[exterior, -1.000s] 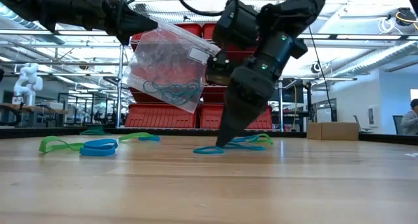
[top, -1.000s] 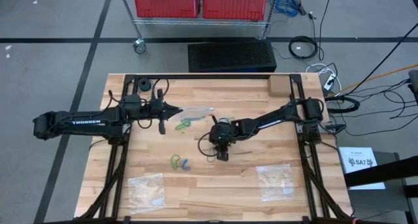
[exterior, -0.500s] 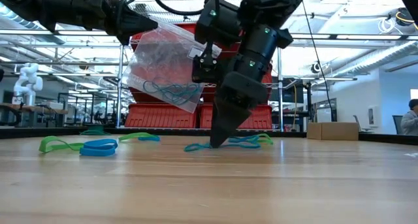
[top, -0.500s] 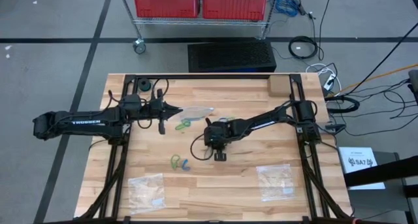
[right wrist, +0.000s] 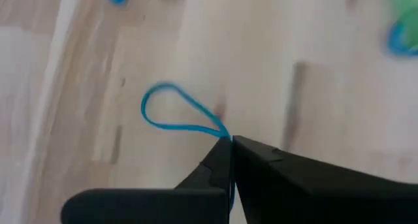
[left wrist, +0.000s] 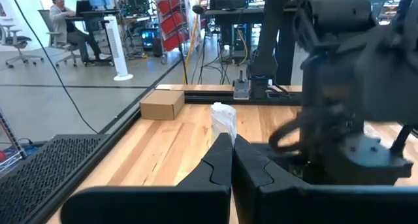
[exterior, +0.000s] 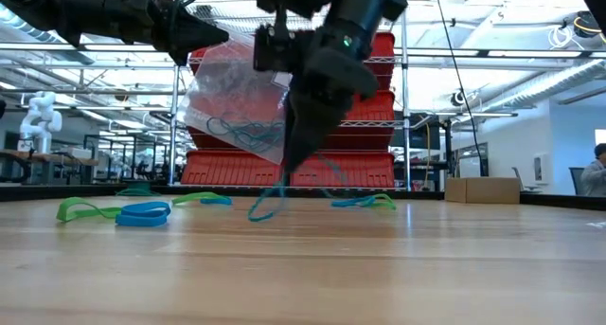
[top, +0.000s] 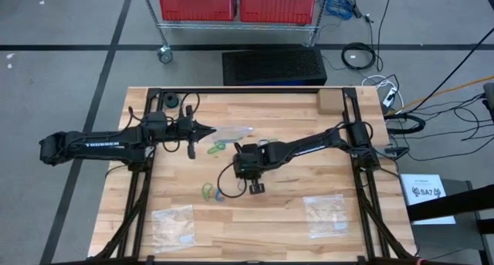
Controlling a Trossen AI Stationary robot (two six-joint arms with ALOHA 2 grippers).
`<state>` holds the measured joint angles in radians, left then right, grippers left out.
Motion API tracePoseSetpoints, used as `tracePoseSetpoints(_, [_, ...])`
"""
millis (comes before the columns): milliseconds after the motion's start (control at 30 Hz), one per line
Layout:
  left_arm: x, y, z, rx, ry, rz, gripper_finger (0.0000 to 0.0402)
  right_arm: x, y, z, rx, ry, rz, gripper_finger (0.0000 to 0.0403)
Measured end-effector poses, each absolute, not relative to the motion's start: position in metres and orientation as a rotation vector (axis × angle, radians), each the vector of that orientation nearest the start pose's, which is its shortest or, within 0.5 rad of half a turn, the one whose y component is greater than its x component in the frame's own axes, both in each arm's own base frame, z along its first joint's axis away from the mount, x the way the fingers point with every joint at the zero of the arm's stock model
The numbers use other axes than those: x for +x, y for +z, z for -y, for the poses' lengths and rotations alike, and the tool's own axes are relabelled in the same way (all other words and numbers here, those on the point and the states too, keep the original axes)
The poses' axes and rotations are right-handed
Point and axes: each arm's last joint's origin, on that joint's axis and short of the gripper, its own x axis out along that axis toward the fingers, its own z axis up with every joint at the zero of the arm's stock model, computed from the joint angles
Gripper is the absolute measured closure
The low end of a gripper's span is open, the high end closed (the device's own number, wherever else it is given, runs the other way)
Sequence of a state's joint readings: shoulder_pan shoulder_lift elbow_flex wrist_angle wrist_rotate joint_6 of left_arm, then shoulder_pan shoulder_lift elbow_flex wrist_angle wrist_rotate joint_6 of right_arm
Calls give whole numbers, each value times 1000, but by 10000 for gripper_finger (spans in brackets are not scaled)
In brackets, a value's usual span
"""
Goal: Sort rubber bands
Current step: Put the long blue rubber band into the top zip bag
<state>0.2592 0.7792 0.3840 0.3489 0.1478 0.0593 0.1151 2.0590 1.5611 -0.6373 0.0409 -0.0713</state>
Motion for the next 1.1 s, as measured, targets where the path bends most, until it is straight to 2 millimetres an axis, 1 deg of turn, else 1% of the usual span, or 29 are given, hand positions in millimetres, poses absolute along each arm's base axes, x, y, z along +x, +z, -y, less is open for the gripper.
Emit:
tracePoseSetpoints(167, [173, 246, -41, 50, 110, -49, 401, 430, 206, -48, -213, 65, -1129, 403])
tracePoseSetpoints(400, [173, 246, -41, 50, 110, -49, 401, 437, 246, -51, -269, 19, -1082, 403])
tracePoseSetpoints(567, [173, 245, -41, 49, 110, -51, 401, 435, 285, -53, -341, -79, -1065, 403])
tracePoseSetpoints(700, [173, 245, -41, 49, 110, -51, 401, 433, 318, -52, -362, -137, -1018, 403])
tracePoseSetpoints(900, [173, 245, -41, 49, 110, -51, 401, 426, 363, -42, -328, -202, -934, 403])
tracePoseSetpoints(1000, [173, 245, -41, 50, 110, -51, 401, 422, 379, -37, -348, -274, -904, 403])
tracePoseSetpoints(1100, [173, 245, -41, 49, 110, -59, 401, 417, 389, -29, -327, -312, -896, 403])
